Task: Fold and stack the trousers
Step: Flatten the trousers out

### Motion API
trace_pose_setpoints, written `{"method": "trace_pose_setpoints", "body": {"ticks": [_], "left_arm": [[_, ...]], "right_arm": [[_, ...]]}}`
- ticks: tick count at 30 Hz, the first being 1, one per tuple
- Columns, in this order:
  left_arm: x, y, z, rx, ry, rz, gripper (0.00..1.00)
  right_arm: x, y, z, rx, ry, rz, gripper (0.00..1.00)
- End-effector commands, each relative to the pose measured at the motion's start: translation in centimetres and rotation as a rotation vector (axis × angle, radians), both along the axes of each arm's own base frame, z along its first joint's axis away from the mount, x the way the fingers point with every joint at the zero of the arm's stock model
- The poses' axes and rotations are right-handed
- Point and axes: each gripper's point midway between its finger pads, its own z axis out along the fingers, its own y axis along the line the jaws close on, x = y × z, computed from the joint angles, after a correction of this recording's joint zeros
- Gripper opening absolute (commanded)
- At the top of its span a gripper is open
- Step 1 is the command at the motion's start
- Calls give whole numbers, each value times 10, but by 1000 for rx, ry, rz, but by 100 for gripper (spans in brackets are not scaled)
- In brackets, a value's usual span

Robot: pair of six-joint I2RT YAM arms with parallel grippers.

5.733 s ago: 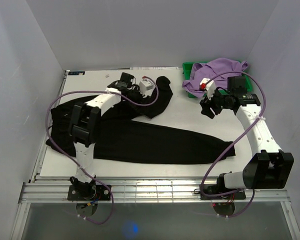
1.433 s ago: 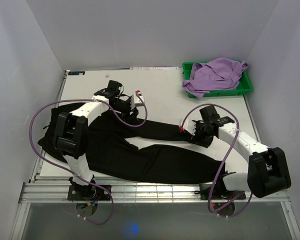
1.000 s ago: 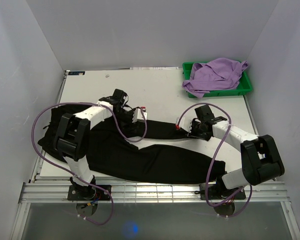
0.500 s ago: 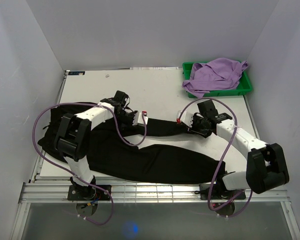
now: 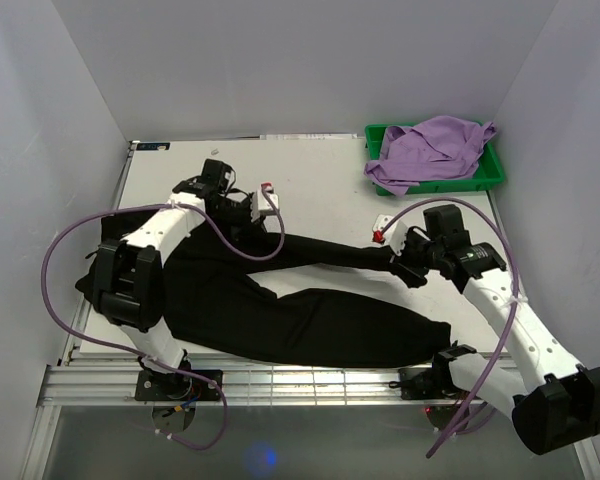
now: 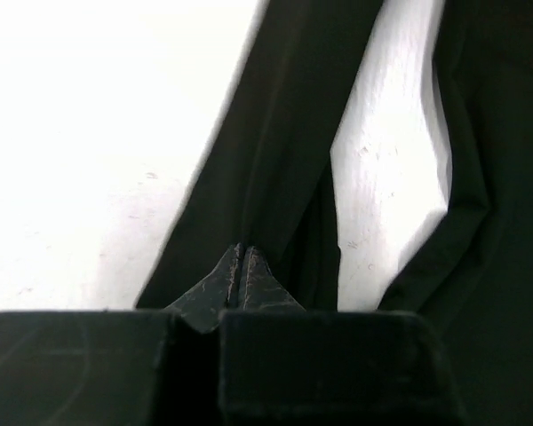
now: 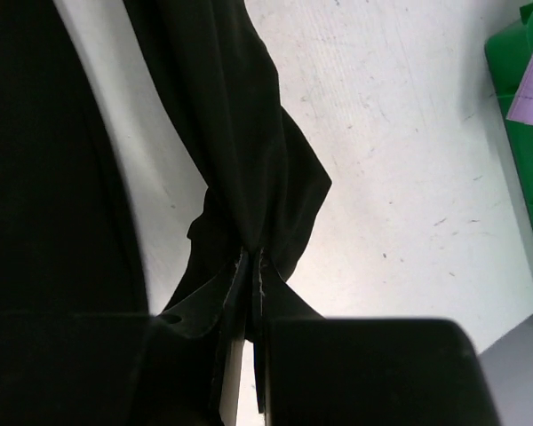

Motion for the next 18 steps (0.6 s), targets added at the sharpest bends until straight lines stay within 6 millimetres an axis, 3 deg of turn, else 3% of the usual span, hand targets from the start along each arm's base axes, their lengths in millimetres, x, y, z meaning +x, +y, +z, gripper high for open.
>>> {"method": "trace_pose_setpoints", "body": {"ticks": [1,4,5,7,8,9,11,12,13,15,16,18], "left_arm": [[10,-9,48,-155,68,82,0],[40,-24,46,-209,204,173,0],[62,-31,40,-219,238,203,0],[86,-39,36,-245,329,306,0],[98,-41,14,-230,383,342,0],[119,-46,26,-255,352,363,0],[137,-50,22,-267,392,431,6],[153,-51,17,-260,376,462,21],[160,-50,15,-260,388,499,29],[171,-45,11,-233,359,545,50],[172,-42,11,-228,352,559,55],[171,-34,14,-225,335,573,80]], "right_arm": [[-29,3,-4,92,116,-59,8],[-23,3,-15,151,211,-101,8],[-19,2,-17,172,239,-119,8],[-9,-6,-19,227,304,-179,8],[2,-3,-19,266,355,-187,8],[3,-5,-20,284,404,-205,8],[20,-14,-22,335,490,-252,8],[24,-14,-22,354,521,-256,8],[24,-24,-33,385,615,-303,8],[39,-31,-29,396,623,-311,8],[43,-36,-31,401,641,-329,8],[57,-42,-36,399,658,-351,8]]}}
